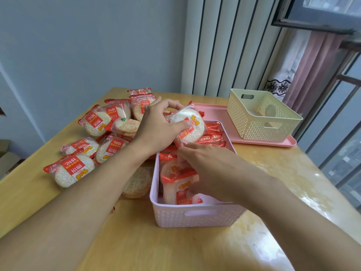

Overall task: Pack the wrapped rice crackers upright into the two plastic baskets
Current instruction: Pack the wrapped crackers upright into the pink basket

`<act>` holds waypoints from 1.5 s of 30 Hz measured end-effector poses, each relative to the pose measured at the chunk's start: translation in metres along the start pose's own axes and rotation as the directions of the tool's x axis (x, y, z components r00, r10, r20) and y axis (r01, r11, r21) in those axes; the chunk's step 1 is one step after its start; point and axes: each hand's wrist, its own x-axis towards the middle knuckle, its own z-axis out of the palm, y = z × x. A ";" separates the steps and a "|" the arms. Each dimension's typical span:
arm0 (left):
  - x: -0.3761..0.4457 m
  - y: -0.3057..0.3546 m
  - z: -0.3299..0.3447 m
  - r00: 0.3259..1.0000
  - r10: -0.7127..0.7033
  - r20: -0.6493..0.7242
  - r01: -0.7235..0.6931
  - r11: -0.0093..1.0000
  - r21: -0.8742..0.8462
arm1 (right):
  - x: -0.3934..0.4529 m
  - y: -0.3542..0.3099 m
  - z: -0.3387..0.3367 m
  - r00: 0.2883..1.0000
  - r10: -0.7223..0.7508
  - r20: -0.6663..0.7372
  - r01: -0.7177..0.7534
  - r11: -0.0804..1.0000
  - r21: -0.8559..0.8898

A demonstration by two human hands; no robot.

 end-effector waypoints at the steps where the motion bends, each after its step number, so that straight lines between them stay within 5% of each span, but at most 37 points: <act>1: 0.000 0.000 0.000 1.000 0.007 -0.007 -0.007 1.000 0.004 | -0.001 0.002 -0.002 1.000 -0.005 0.003 0.005 1.000 0.000; 8: -0.003 0.005 0.000 0.995 0.083 -0.052 -0.082 0.997 0.011 | 0.001 -0.008 -0.003 0.993 0.048 -0.109 -0.063 0.987 -0.145; 20: -0.007 0.016 -0.004 0.981 0.059 -0.187 -0.087 0.985 -0.146 | -0.002 -0.005 0.007 0.979 0.174 -0.105 -0.181 0.981 -0.065; 26: -0.010 0.022 -0.003 0.993 0.004 -0.120 -0.035 0.967 -0.252 | -0.010 0.020 -0.024 0.953 0.298 -0.055 -0.288 0.947 0.139; 32: -0.014 0.030 -0.004 0.999 0.039 -0.035 -0.047 0.951 -0.304 | -0.015 0.053 -0.044 0.760 0.546 -0.352 -0.304 0.778 0.550; 36: -0.017 0.031 -0.003 0.992 0.108 0.061 -0.086 0.952 -0.295 | -0.010 0.051 -0.042 0.842 0.451 -0.295 -0.114 0.683 0.721; 40: -0.016 0.039 -0.018 0.942 0.113 0.315 -0.109 0.994 -0.031 | -0.023 0.056 -0.058 0.803 0.408 -0.434 -0.089 0.803 0.590; 42: -0.018 0.043 -0.027 0.871 0.017 0.491 -0.169 0.949 0.267 | -0.035 0.061 -0.069 0.888 0.359 -0.289 -0.103 0.766 0.634; 45: -0.030 0.035 -0.024 0.733 -0.170 0.659 -0.401 0.675 0.619 | -0.039 0.060 -0.067 0.975 0.221 0.014 -0.206 0.883 0.422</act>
